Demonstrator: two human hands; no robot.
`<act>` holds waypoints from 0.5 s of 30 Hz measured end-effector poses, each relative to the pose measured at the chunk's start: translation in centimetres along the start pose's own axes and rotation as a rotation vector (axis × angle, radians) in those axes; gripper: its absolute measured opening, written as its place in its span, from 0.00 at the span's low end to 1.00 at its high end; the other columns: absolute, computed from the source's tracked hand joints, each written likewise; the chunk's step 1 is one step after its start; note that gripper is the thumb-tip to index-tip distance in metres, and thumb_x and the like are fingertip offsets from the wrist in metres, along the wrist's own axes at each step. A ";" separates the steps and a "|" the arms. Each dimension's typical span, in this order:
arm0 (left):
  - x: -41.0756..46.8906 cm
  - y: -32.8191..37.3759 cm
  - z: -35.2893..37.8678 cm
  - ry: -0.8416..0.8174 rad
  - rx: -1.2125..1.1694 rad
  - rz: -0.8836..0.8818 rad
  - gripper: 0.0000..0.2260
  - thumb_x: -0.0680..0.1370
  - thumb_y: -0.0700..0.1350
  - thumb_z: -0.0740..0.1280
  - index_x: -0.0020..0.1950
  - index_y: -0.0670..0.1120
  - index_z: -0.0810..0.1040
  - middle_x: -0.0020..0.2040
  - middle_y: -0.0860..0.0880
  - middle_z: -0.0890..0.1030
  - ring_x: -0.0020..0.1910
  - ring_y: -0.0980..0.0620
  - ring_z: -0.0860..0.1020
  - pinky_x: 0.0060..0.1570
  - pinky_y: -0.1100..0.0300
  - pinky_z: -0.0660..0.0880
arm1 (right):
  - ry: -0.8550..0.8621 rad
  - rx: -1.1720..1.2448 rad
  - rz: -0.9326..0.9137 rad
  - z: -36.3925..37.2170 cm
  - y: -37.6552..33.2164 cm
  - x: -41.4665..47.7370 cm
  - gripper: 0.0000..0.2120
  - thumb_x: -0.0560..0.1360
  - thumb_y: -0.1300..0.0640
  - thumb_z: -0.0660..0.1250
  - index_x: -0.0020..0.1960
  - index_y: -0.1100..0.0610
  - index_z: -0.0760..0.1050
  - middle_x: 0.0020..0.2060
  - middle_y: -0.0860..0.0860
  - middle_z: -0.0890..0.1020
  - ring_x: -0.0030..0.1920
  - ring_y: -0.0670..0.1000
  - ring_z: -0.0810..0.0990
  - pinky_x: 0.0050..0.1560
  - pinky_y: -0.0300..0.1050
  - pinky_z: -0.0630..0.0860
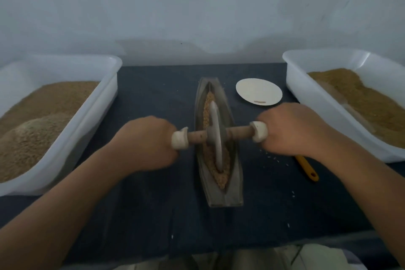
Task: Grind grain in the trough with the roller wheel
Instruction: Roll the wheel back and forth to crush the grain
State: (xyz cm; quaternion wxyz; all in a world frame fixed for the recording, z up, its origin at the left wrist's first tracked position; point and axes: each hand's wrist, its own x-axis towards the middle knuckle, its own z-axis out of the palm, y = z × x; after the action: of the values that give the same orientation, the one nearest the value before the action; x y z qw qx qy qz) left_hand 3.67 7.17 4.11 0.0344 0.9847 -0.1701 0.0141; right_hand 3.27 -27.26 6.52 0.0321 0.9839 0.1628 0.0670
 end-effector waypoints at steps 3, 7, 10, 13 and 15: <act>4.4 0.1 -0.7 -0.014 0.056 -0.048 0.12 0.68 0.60 0.65 0.35 0.52 0.76 0.33 0.56 0.77 0.31 0.55 0.76 0.32 0.58 0.71 | 0.058 -0.024 0.064 0.6 -0.1 3.9 0.14 0.70 0.41 0.64 0.32 0.48 0.71 0.27 0.45 0.75 0.29 0.47 0.73 0.28 0.42 0.66; 10.0 0.1 -2.2 0.035 0.083 -0.132 0.10 0.73 0.56 0.67 0.38 0.50 0.76 0.39 0.51 0.80 0.37 0.48 0.78 0.40 0.53 0.77 | 0.170 -0.018 0.158 0.8 -0.1 8.0 0.11 0.69 0.46 0.62 0.32 0.50 0.67 0.28 0.46 0.73 0.29 0.50 0.72 0.31 0.43 0.65; 8.3 0.5 -2.1 0.004 0.071 -0.105 0.10 0.74 0.55 0.67 0.38 0.51 0.77 0.38 0.51 0.80 0.36 0.49 0.78 0.39 0.54 0.76 | 0.116 0.003 0.166 0.4 -0.4 7.2 0.10 0.69 0.45 0.60 0.34 0.49 0.69 0.29 0.47 0.75 0.31 0.50 0.73 0.33 0.46 0.72; 3.2 0.3 -1.1 -0.040 0.058 -0.017 0.08 0.71 0.57 0.68 0.36 0.54 0.76 0.33 0.56 0.78 0.32 0.55 0.77 0.32 0.59 0.71 | -0.051 -0.001 0.110 0.1 -0.2 3.0 0.13 0.69 0.39 0.63 0.34 0.48 0.74 0.28 0.46 0.77 0.30 0.45 0.76 0.30 0.44 0.70; 0.3 0.3 -0.8 0.020 0.080 0.051 0.10 0.68 0.60 0.64 0.34 0.55 0.74 0.29 0.57 0.75 0.28 0.58 0.73 0.28 0.63 0.64 | -0.206 0.071 0.074 -0.6 -0.2 0.1 0.17 0.62 0.32 0.60 0.37 0.43 0.77 0.30 0.40 0.80 0.28 0.42 0.77 0.28 0.42 0.69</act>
State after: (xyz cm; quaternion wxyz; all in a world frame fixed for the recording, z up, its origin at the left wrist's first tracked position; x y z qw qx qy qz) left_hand 3.85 6.88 4.88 -0.0036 0.9804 -0.1942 0.0318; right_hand 3.18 -26.98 7.11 0.0113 0.9914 0.1245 -0.0391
